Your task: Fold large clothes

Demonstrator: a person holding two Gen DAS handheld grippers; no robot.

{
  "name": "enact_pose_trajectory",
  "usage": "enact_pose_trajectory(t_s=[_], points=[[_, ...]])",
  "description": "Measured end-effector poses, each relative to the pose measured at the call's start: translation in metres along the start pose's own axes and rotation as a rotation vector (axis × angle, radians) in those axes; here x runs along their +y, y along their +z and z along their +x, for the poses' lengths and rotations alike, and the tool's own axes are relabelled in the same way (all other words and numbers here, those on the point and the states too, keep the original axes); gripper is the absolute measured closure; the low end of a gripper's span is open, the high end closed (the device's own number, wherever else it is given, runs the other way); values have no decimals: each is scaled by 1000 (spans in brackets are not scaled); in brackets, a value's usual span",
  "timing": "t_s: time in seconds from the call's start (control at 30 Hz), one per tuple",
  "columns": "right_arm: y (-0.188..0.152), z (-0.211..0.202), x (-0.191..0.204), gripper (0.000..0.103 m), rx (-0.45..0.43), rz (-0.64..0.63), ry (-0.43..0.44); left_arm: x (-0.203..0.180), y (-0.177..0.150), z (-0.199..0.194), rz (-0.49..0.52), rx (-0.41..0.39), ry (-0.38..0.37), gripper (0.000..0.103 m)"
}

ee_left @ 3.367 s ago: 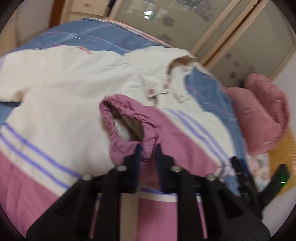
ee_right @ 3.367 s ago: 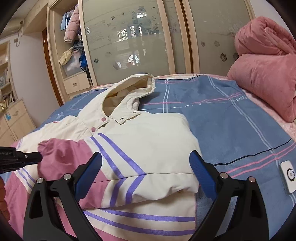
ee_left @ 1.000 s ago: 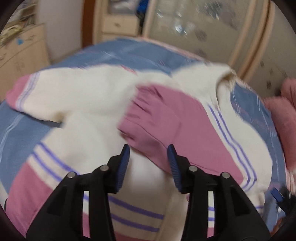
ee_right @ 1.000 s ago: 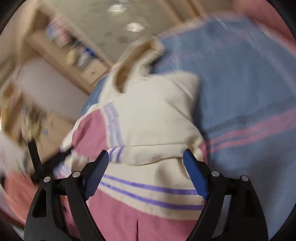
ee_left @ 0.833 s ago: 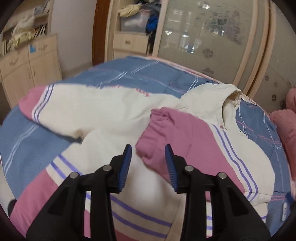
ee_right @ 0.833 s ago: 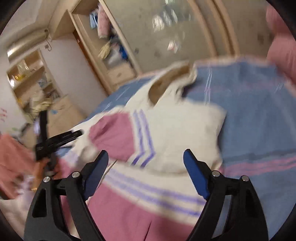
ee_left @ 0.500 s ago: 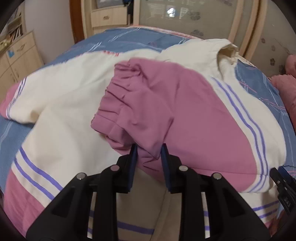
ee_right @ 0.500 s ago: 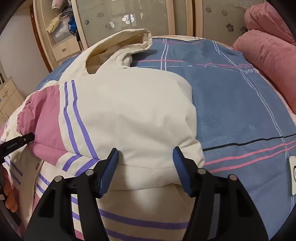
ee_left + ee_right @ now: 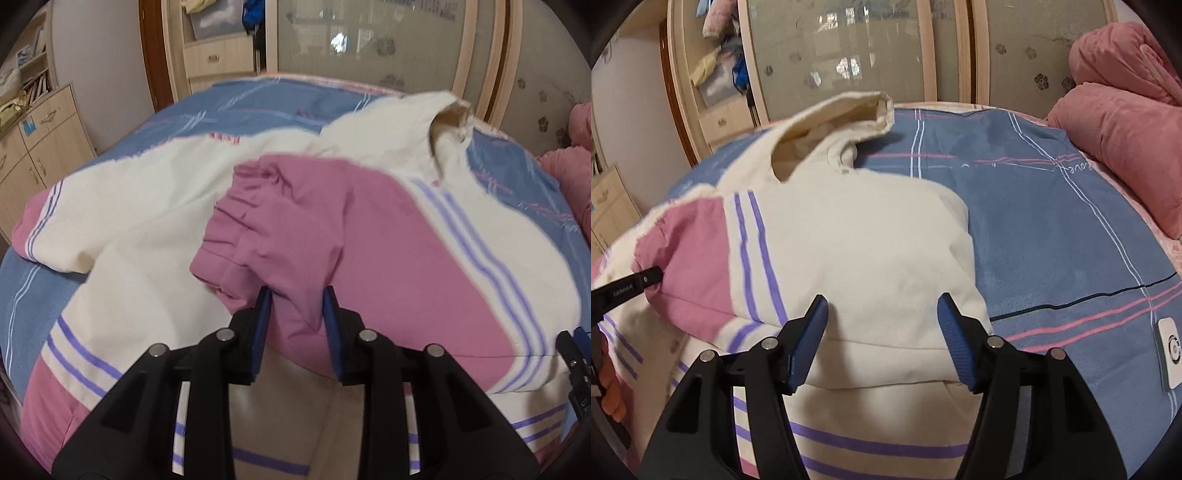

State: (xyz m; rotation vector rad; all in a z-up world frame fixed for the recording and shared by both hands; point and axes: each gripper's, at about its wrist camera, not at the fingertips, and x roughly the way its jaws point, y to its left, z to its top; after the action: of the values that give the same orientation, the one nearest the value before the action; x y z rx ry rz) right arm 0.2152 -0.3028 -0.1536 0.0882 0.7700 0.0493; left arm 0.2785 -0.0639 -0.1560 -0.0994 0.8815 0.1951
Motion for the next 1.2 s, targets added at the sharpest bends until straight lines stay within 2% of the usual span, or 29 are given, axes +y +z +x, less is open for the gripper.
enact_pose_trajectory(t_s=[0.07,0.13,0.23,0.33,0.43,0.63,0.7,0.87,0.9,1.03,1.2], points=[[-1,2,5,39,8,-20,-17,3,-5,12,-9,31,-11,69],[-2,5,9,32,13,-39,-22,3,-11,19,2,35,-10,67],[-4,17,10,28,37,-33,-48,-2,-19,23,42,-11,10,66],[-6,27,10,26,55,51,-89,-1,-26,23,44,-50,10,66],[-7,30,23,25,62,-20,-153,2,-24,23,31,-46,-6,65],[-7,44,27,21,101,-56,-167,0,-25,22,29,-57,0,62],[-5,39,25,21,79,-43,-165,-4,-25,22,43,-59,24,61],[4,10,13,21,-77,51,-128,-5,-26,20,48,-67,43,59],[5,11,11,21,-73,65,-120,-5,-26,20,46,-68,42,59],[-1,46,14,17,97,22,-160,-5,-26,20,47,-68,44,58],[-2,50,26,16,100,-41,-220,-5,-25,15,45,-87,58,58]])
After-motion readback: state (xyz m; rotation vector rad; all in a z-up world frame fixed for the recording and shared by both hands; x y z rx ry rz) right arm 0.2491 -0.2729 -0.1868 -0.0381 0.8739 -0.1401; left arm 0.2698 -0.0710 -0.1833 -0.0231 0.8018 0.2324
